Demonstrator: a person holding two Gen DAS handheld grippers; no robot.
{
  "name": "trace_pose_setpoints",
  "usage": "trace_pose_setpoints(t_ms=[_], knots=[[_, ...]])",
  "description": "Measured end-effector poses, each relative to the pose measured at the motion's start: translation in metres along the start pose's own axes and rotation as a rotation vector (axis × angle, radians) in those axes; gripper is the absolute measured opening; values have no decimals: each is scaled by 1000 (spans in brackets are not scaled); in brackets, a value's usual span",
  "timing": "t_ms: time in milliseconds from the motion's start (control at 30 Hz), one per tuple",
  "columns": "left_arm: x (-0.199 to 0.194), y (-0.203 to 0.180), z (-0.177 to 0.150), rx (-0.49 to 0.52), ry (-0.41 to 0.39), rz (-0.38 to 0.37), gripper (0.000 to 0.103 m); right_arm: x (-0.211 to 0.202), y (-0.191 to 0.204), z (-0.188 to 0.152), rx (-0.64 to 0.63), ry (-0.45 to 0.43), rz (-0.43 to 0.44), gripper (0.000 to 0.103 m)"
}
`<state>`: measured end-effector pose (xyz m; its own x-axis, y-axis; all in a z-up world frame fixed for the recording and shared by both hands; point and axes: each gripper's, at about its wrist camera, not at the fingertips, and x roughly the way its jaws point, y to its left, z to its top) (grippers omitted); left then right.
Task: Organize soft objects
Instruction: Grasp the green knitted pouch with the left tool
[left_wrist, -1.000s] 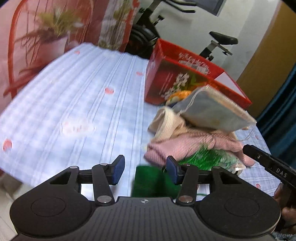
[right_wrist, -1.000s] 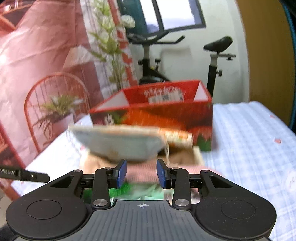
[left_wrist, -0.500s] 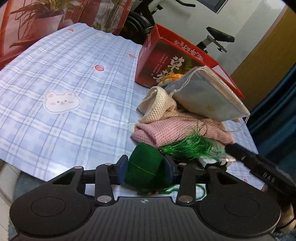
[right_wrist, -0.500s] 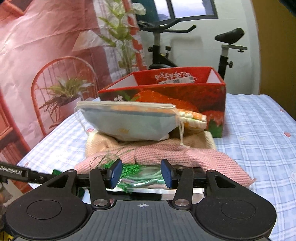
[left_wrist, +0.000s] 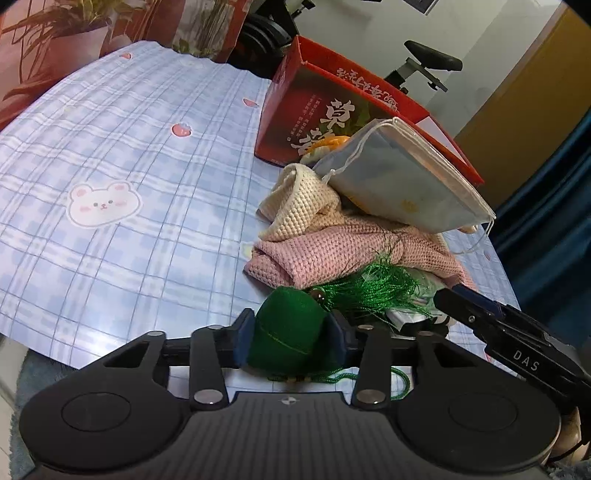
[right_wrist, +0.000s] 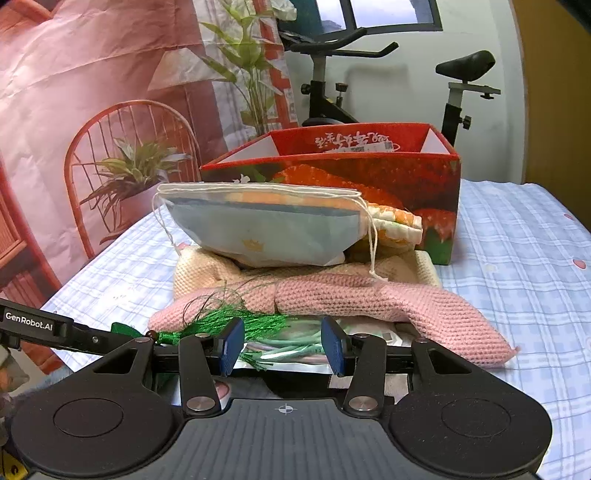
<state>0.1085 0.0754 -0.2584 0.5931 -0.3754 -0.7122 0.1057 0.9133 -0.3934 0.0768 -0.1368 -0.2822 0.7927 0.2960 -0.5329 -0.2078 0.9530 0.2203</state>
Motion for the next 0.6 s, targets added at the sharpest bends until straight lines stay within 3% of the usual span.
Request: trace_pose_setpoints(t_ms=[167,433,600], knots=[[-11,-1,8,-10,-56,25,36,1,-1,-1,7,8,-6,43],[-32,-22,39,-12,-140,-72,36,-1,-2,-1,10,-4,-8,43],[-16,-52,50,19,-164,-114,37,-2,-4,-1,15,-8,-11,43]])
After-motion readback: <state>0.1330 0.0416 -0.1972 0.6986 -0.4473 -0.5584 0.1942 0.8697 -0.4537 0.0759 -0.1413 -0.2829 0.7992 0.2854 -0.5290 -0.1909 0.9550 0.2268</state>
